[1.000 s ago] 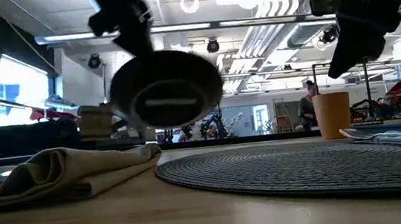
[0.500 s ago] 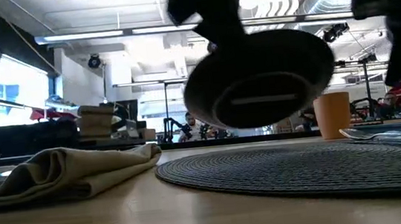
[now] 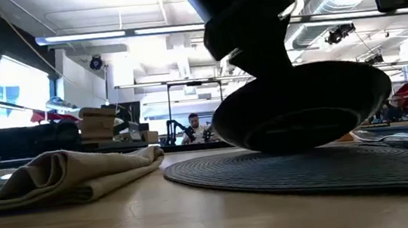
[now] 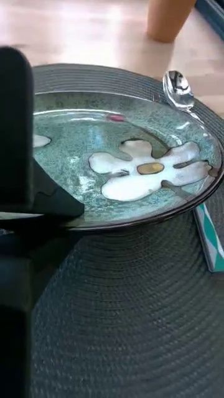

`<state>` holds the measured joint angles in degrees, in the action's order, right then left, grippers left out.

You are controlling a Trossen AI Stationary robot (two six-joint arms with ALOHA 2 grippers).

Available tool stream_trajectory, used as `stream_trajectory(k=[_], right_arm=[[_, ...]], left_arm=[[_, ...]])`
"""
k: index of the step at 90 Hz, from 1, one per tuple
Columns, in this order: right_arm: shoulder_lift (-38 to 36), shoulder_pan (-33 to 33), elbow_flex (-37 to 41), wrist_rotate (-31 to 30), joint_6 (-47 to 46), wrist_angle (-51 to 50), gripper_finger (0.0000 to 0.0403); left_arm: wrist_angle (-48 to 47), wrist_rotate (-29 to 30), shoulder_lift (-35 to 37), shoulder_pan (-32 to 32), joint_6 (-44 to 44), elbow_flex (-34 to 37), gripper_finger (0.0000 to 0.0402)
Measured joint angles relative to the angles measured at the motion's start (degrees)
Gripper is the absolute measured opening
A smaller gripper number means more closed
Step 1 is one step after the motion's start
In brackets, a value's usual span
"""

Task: Set table place
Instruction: Put the green plate to the left of the blue table knife on the gray placemat, then adjust the gray placemat

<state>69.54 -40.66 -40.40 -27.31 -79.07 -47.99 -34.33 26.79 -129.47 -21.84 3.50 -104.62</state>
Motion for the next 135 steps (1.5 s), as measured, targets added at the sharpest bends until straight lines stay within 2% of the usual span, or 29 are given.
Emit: stream_trajectory(k=[9,26,56,70,90,104,122,135], right_arm=[[0.0,0.0,0.0,0.0,0.0,0.0,0.0000],[0.0,0.0,0.0,0.0,0.2,1.0,0.0000],[0.0,0.0,0.0,0.3,2.5,2.4,0.0000],[0.0,0.0,0.0,0.4,3.5,2.4,0.0000],[0.7,-1.6,0.0,1.3,11.5,5.2,0.0000],[5.1,-3.2,0.0,1.9,19.2,11.6,0.0000],[14.2,-3.8,0.0,5.5,24.0,18.9,0.0000],[18.7,-3.8,0.0,6.5,24.8,21.5,0.0000]], left_arm=[[-0.2,-1.4,0.0,0.2,0.0,0.0,0.0021],[-0.2,-8.0,0.0,1.3,-0.2,0.0,0.0047],[-0.4,-16.1,-0.1,2.9,-0.4,0.5,0.0143],[-1.9,-16.7,0.0,2.9,-0.4,0.2,0.0171],[-15.8,-14.1,3.2,0.7,-3.2,-3.6,0.0173],[-22.1,-13.7,4.3,-0.9,-7.2,-3.4,0.0165],[-16.2,-16.7,4.3,-1.1,-11.5,6.4,0.0161],[-8.0,-17.1,4.5,-0.2,-16.0,13.3,0.0161]])
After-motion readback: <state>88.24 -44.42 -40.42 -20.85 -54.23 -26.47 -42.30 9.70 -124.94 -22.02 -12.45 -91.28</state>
